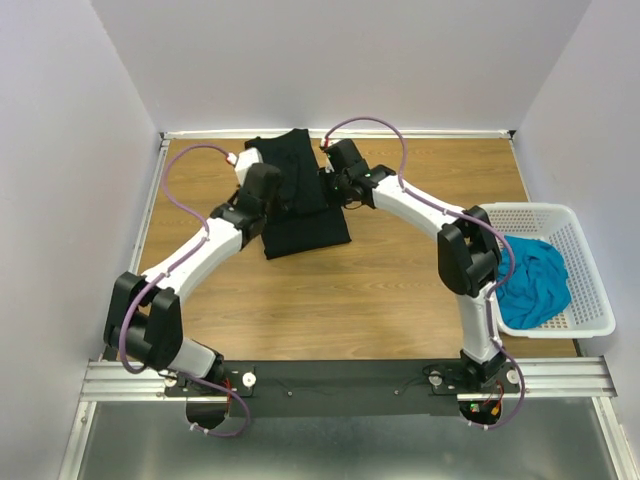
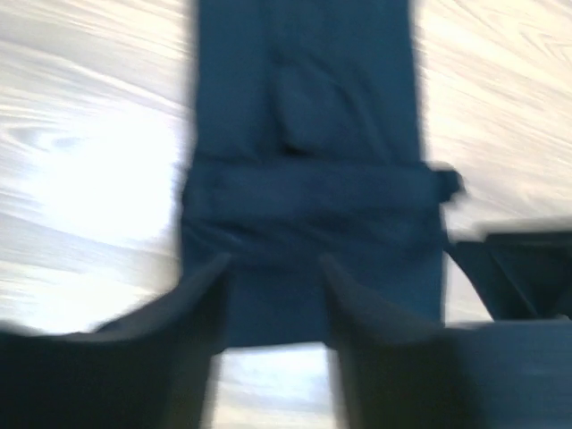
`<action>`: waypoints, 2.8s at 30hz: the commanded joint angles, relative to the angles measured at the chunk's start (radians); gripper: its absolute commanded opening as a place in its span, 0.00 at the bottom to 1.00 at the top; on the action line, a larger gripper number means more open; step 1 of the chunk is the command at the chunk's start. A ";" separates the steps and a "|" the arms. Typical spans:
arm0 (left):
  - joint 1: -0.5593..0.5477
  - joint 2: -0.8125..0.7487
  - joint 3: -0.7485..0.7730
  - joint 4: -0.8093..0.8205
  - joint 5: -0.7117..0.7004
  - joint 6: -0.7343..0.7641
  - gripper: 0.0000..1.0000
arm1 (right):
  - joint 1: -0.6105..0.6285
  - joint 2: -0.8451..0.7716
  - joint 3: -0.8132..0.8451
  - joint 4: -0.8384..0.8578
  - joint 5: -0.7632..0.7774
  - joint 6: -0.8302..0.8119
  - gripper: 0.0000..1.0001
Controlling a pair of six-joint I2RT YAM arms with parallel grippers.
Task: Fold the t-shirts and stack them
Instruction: Fold the tshirt
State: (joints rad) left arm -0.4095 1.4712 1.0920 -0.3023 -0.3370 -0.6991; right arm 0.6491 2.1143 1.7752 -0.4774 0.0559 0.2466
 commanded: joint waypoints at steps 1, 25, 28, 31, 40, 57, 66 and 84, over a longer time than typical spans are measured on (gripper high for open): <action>-0.071 0.018 -0.116 0.003 -0.022 -0.088 0.36 | 0.012 -0.014 -0.059 0.089 -0.136 0.043 0.28; -0.101 0.182 -0.261 0.072 0.029 -0.163 0.19 | 0.012 0.179 -0.062 0.257 -0.248 0.099 0.18; -0.103 0.184 -0.253 0.066 0.035 -0.157 0.19 | 0.012 0.196 -0.051 0.267 -0.223 0.100 0.18; -0.107 0.187 -0.251 0.058 0.029 -0.157 0.19 | 0.012 0.216 -0.001 0.273 -0.185 0.102 0.18; -0.118 0.173 -0.248 0.023 0.041 -0.151 0.19 | -0.005 0.332 0.228 0.276 -0.068 0.076 0.26; -0.147 0.008 -0.397 -0.052 0.164 -0.178 0.19 | -0.019 0.009 -0.096 0.275 -0.183 0.040 0.48; -0.157 -0.212 -0.333 -0.115 0.139 -0.227 0.46 | 0.003 -0.206 -0.414 0.273 -0.297 0.097 0.45; -0.199 0.080 -0.256 -0.037 0.142 -0.180 0.30 | 0.003 -0.014 -0.338 0.368 -0.312 0.112 0.10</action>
State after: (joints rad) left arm -0.5953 1.5330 0.8478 -0.3595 -0.1860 -0.8829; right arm 0.6483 2.0632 1.4006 -0.1562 -0.2317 0.3489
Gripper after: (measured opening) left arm 0.304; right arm 0.105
